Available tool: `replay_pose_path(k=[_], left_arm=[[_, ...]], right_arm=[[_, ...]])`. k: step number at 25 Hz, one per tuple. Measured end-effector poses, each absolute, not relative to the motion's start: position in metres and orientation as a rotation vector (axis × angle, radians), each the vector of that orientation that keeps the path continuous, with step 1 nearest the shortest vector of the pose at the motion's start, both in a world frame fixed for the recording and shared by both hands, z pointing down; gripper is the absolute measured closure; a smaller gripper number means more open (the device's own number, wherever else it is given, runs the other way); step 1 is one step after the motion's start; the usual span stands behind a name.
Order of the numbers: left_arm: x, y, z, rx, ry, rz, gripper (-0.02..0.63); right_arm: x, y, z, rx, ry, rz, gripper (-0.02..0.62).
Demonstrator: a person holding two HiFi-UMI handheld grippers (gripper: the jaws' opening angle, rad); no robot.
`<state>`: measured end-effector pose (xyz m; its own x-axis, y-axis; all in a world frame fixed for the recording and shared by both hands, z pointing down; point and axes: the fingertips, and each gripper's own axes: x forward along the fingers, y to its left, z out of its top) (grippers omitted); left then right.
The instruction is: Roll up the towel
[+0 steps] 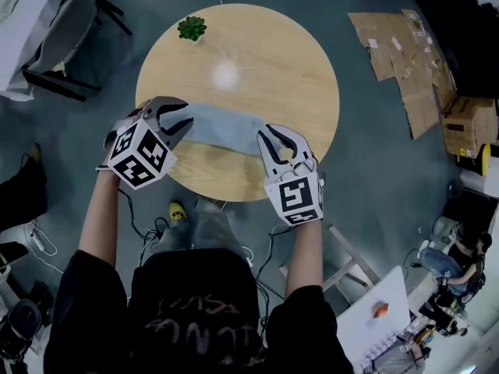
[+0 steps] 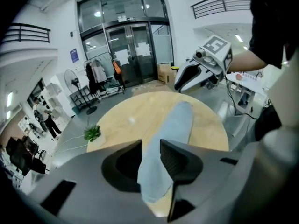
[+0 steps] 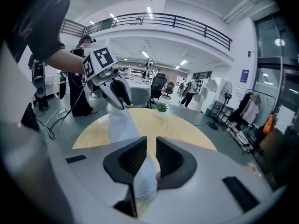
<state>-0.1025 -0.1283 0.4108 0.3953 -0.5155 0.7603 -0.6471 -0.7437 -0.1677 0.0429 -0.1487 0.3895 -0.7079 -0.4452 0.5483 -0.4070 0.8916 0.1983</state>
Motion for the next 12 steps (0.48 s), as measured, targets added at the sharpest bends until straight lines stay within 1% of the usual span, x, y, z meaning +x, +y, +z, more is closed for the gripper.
replay_pose_path(k=[4, 7, 9, 11, 12], left_arm=[[-0.115, -0.105, 0.385, 2.451, -1.256, 1.112, 0.482], [-0.126, -0.088, 0.36, 2.413, -1.412, 0.968, 0.496], [-0.133, -0.075, 0.342, 2.393, -1.507, 0.877, 0.524], [-0.135, -0.06, 0.327, 2.388, -1.571, 0.812, 0.576], [-0.135, -0.052, 0.321, 2.391, -1.588, 0.789, 0.588]], right_arm=[[0.044, -0.118, 0.365, 0.726, -2.477, -0.083, 0.571], [0.046, -0.096, 0.344, 0.795, -2.492, -0.085, 0.584], [0.049, -0.082, 0.331, 0.842, -2.496, -0.092, 0.589], [0.053, -0.069, 0.319, 0.899, -2.5, -0.089, 0.589], [0.055, -0.062, 0.313, 0.931, -2.501, -0.086, 0.589]])
